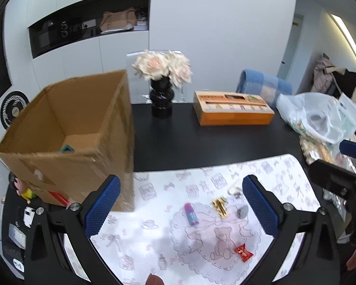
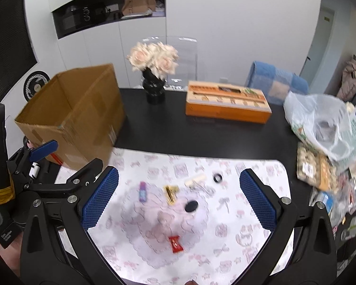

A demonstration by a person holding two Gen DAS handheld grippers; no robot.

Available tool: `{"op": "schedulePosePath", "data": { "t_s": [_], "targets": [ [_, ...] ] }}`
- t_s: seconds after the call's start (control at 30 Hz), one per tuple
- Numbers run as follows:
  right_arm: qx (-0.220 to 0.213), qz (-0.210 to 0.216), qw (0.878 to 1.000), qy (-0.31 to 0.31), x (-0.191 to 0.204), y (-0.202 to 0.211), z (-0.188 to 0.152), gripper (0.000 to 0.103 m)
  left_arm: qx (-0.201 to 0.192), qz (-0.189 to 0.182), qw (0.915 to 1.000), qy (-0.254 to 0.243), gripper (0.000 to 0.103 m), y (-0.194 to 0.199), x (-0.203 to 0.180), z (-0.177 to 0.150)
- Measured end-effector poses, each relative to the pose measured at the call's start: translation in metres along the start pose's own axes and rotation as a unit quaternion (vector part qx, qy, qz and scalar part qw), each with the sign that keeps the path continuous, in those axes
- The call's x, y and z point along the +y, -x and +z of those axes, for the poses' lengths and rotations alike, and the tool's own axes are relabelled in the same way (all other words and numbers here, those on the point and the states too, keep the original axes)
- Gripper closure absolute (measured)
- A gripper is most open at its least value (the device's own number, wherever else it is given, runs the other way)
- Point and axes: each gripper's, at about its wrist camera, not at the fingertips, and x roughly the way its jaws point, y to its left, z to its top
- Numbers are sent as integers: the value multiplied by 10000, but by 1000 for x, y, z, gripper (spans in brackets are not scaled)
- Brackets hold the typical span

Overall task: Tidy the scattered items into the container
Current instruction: 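Move both tools back over the patterned mat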

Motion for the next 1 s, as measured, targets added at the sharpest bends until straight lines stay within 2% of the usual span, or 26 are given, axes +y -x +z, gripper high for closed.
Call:
{"op": "schedulePosePath", "data": {
  "t_s": [0.23, 0.3, 0.37, 0.47, 0.57, 0.8, 1.0],
  "targets": [
    [315, 72, 9991, -276, -24, -19, -40, 0, 482, -38, 9988, 3, 1, -27, -14, -35],
    [376, 96, 9987, -321, -28, -24, -51, 0, 567, 93, 9983, 122, 1, -36, -12, -46],
    [423, 88, 9984, -369, -30, -29, -60, 0, 776, 70, 9967, 228, 1, -48, -10, -53],
    [581, 152, 9974, -408, -31, -42, -75, 0, 915, 141, 9955, 186, 1, -62, -11, -63],
    [716, 119, 9966, -391, -30, -53, -88, 0, 1041, 205, 9943, 25, 1, -76, -14, -71],
    [1042, -8, 9942, -275, -29, -84, -117, 0, 1318, 223, 9910, 8, 1, -104, -12, -87],
    [1310, 10, 9912, -166, -28, -109, -134, 0, 1370, 250, 9902, -123, 1, -122, -14, -95]
  ]
}}
